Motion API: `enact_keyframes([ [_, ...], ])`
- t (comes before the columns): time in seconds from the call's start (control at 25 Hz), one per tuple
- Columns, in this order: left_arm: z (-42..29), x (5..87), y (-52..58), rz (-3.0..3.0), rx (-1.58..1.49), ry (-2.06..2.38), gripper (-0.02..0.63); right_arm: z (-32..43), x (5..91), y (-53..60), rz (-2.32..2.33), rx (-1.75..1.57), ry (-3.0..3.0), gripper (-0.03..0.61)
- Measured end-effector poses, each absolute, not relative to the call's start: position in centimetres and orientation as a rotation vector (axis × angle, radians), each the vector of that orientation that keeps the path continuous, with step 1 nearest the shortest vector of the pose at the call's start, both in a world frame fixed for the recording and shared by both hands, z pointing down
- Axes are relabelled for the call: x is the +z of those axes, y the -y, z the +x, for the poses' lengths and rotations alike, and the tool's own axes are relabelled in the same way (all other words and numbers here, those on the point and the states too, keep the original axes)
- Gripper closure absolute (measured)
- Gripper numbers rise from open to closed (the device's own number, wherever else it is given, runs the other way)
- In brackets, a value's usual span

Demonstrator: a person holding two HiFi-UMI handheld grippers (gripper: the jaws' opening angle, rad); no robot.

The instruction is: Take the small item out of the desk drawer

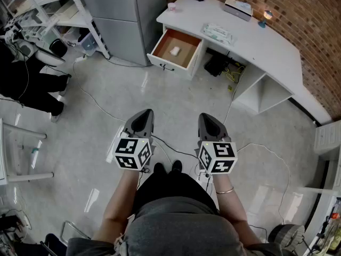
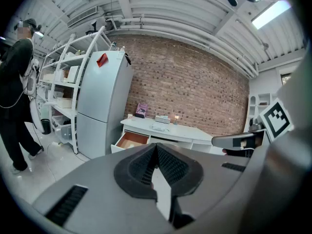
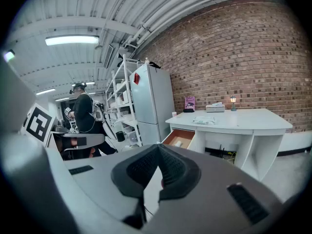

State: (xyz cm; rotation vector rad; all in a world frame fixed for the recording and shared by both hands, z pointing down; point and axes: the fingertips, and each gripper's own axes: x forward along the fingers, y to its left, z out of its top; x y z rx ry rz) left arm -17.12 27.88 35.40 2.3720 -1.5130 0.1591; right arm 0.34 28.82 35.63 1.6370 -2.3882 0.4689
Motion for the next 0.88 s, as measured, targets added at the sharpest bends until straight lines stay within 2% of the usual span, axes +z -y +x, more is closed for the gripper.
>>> enact_keyframes([
  [0.68, -15.3, 36.0, -27.5, 2.370, 0.167, 1.503, 0.586, 3.2, 35.9, -28.7, 1.692, 0.523, 2.398, 0.574],
  [0.88, -14.9, 36.0, -27.5, 2.353, 0.166, 1.519, 0.519, 4.0, 36.0, -29.1, 1.687, 0.534, 2.408, 0.574],
])
